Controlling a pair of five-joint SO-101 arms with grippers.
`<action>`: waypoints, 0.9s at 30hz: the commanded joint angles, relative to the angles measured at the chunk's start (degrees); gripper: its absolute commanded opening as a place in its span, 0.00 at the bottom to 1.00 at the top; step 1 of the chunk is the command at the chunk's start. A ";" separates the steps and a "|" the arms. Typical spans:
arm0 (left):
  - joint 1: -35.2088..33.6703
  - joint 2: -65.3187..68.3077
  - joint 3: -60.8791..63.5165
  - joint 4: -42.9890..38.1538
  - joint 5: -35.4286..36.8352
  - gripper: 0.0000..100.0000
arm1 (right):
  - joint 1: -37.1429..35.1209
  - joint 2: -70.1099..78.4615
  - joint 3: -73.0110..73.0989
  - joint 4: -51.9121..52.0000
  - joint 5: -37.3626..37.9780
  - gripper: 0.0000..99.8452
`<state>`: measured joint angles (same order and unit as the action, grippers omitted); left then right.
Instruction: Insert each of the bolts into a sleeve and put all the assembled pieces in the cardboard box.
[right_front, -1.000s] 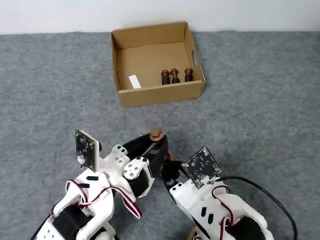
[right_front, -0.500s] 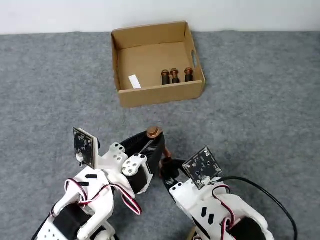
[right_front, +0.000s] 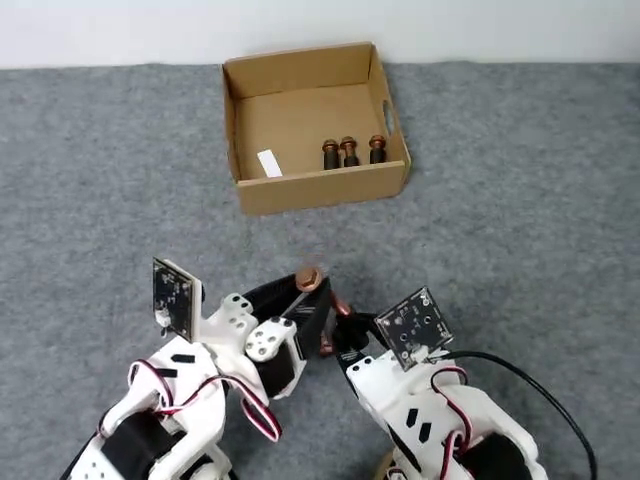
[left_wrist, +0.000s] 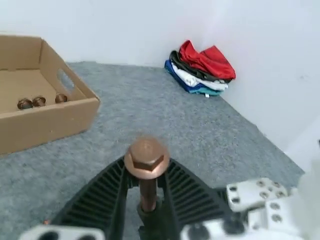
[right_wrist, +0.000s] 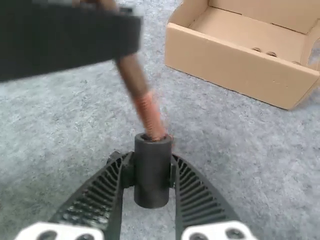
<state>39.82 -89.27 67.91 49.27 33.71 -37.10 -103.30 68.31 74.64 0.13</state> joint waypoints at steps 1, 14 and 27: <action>0.44 0.00 -2.59 0.26 0.26 0.01 | 0.57 -0.40 -0.88 -2.51 0.70 0.01; 0.88 0.44 -2.51 0.35 0.26 0.01 | 0.57 -0.31 -0.62 -9.01 11.60 0.01; 5.10 0.44 1.98 4.48 0.35 0.01 | 0.48 -0.31 -0.62 -17.01 18.64 0.01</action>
<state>43.69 -89.45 68.62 53.05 33.54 -37.45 -103.30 68.48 61.45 18.07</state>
